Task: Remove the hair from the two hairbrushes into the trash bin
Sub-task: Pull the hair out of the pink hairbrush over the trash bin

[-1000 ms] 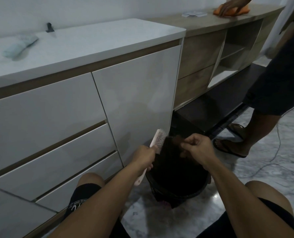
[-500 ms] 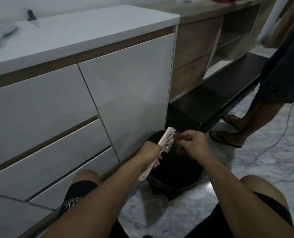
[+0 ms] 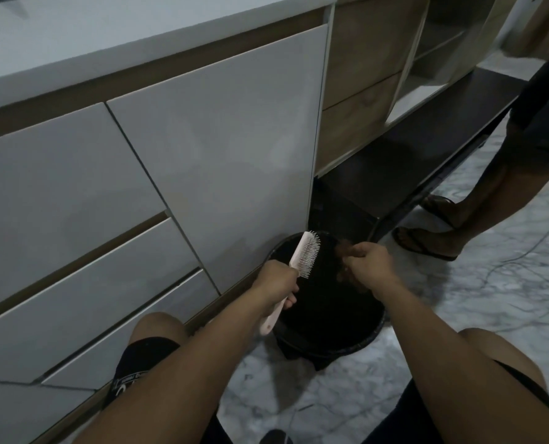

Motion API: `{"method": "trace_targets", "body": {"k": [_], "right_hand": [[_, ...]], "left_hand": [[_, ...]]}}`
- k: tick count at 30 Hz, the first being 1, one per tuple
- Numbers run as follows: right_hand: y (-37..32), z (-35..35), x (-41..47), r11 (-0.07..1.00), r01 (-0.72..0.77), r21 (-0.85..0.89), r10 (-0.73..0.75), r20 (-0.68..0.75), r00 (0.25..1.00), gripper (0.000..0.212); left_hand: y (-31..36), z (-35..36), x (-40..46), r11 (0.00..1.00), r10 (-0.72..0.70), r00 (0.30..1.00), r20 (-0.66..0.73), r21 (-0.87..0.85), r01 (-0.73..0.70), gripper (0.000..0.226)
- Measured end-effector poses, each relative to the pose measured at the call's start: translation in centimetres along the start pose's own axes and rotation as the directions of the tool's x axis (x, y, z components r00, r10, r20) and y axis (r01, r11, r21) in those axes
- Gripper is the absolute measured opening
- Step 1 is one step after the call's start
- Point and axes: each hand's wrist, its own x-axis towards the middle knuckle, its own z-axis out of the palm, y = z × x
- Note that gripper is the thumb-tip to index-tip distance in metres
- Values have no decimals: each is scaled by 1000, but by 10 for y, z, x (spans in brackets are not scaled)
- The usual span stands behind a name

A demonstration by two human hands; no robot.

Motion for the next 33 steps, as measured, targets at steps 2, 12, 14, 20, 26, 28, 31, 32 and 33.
{"method": "trace_targets", "body": {"k": [2,12,14,20,26,28,31,32,33], "right_hand": [[3,3,10,1000,-25,8,25,6,1000,18],[3,6,39,999,-37,21,35,82,996,51],[5,5,41,1000,-24,6,23,80,997,50],[12,3,42,996,-43,83,39,53,998,32],[-11,1,8,961,-85,262,10,277,961,32],[-16,4,-2,948,-79,308,-23,314,949,41],[-19,9,-13,926,-61,372,-45,268,962,51],[-20,9,-16,908,-60,414,-48,247,968,49],[-21,8,-18,889,-60,454,-52,230,972,46]], "left_hand": [[1,0,5,1000,-4,1000,9,17,4,34],[7,2,27,999,-17,999,34,30,16,34],[6,4,31,999,-31,999,32,28,30,33],[4,9,32,999,-36,998,47,27,34,33],[10,14,21,1000,-11,995,100,-21,13,32],[13,16,14,999,2,993,115,-43,3,31],[15,15,6,998,22,993,116,-69,-14,31],[15,14,3,997,26,993,114,-76,-18,32],[15,12,1,997,29,993,112,-80,-20,33]]}}
